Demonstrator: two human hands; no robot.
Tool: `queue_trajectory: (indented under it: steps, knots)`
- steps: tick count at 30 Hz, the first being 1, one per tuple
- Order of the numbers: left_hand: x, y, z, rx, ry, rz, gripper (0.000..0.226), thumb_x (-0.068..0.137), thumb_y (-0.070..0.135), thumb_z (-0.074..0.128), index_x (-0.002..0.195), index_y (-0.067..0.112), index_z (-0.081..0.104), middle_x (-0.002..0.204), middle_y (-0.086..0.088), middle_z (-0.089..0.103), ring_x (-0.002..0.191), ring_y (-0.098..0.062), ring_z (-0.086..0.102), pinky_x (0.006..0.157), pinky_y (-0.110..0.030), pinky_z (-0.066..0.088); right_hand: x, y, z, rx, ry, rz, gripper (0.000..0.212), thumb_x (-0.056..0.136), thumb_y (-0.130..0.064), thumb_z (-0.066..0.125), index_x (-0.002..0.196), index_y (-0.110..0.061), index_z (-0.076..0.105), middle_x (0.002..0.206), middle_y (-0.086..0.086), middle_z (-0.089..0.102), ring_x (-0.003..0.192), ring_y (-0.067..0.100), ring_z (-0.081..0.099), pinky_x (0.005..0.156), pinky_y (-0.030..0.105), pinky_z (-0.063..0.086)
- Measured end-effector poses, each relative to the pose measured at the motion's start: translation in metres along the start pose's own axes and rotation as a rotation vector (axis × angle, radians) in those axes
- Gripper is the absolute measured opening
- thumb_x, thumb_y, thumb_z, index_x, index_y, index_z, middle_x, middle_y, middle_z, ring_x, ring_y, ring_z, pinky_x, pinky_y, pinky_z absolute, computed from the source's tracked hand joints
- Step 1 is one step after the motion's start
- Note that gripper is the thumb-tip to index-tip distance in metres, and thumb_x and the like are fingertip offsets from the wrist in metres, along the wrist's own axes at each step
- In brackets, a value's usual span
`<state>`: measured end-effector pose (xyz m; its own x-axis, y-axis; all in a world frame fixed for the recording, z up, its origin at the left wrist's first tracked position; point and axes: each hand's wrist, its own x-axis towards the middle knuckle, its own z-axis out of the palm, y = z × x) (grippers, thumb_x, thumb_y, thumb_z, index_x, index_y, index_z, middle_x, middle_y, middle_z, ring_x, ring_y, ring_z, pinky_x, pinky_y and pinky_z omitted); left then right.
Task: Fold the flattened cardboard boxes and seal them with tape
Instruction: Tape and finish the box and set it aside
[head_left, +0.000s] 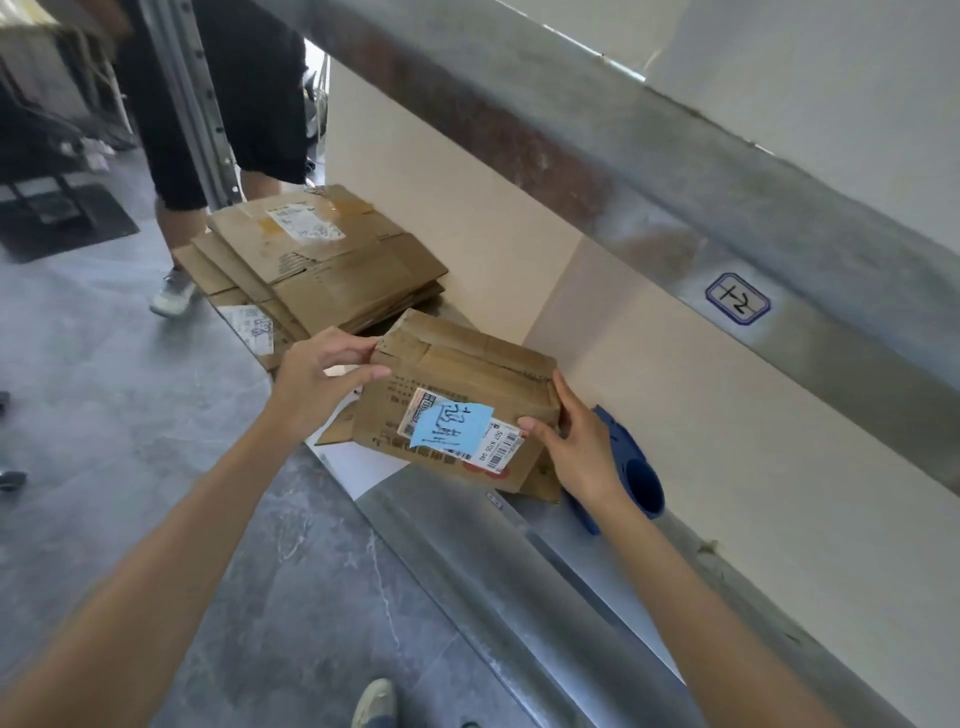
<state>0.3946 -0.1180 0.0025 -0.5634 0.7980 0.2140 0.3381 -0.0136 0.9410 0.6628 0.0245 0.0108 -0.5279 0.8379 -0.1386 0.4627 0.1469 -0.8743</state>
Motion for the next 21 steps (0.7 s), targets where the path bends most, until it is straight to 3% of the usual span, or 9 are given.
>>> queue_trajectory:
  steps: [5,10,12,14,17,19,21]
  knots:
    - [-0.004,0.000,0.003,-0.106,-0.017,-0.054,0.022,0.092,0.015,0.068,0.101,0.034,0.073,0.108,0.009,0.066,0.100,-0.001,0.066,0.085,-0.025,0.057,0.005,0.004,-0.003,0.035,-0.022,-0.010,0.080,0.093,-0.022,0.068,0.158,-0.027,0.022,0.145,-0.006,0.052,0.127,0.006,0.051,0.084,0.002,0.045]
    - [-0.003,-0.003,0.011,-0.168,0.053,-0.075,0.016,0.090,0.009,0.070,0.102,0.020,0.074,0.117,0.010,0.069,0.107,-0.008,0.066,0.088,-0.029,0.056,0.000,0.007,-0.004,0.108,-0.011,-0.004,0.076,0.093,-0.022,0.069,0.155,-0.033,0.026,0.147,-0.006,0.050,0.122,0.002,0.052,0.081,0.003,0.047]
    - [-0.005,-0.004,0.016,-0.225,0.020,-0.109,0.011,0.089,0.012,0.072,0.099,0.016,0.068,0.119,0.010,0.070,0.108,-0.010,0.068,0.083,-0.028,0.058,-0.004,0.008,-0.001,0.128,0.015,-0.006,0.073,0.093,-0.022,0.069,0.154,-0.034,0.030,0.149,-0.005,0.048,0.123,0.003,0.053,0.080,0.003,0.047]
    - [-0.006,-0.005,0.021,-0.270,-0.017,-0.126,0.017,0.086,0.014,0.073,0.097,0.015,0.060,0.115,0.004,0.073,0.104,-0.013,0.070,0.079,-0.029,0.060,-0.006,0.010,0.003,0.107,0.046,-0.019,0.069,0.093,-0.020,0.069,0.152,-0.031,0.036,0.153,-0.002,0.045,0.133,0.011,0.048,0.084,0.001,0.044]
    - [-0.010,-0.010,0.024,-0.277,-0.009,-0.125,0.024,0.084,0.014,0.075,0.098,0.024,0.058,0.113,-0.005,0.073,0.106,-0.019,0.070,0.088,-0.040,0.059,-0.008,0.010,0.004,0.042,0.089,-0.048,0.064,0.091,-0.019,0.070,0.148,-0.031,0.042,0.155,-0.001,0.042,0.140,0.013,0.041,0.096,0.004,0.038]
    - [-0.011,-0.012,0.020,-0.260,-0.035,-0.126,0.042,0.085,0.011,0.076,0.117,0.033,0.059,0.122,-0.002,0.069,0.113,-0.015,0.066,0.090,-0.040,0.057,-0.012,0.011,0.003,0.040,0.090,-0.056,0.064,0.090,-0.019,0.072,0.147,-0.032,0.045,0.154,-0.004,0.043,0.139,0.009,0.041,0.105,0.013,0.037]
    - [-0.012,-0.010,0.015,-0.173,-0.108,-0.095,0.060,0.087,0.010,0.074,0.135,0.039,0.053,0.130,0.006,0.064,0.118,-0.008,0.061,0.094,-0.034,0.055,-0.015,0.012,0.002,0.048,0.083,-0.087,0.061,0.089,-0.018,0.072,0.143,-0.035,0.049,0.146,-0.012,0.047,0.130,-0.009,0.044,0.102,0.010,0.040]
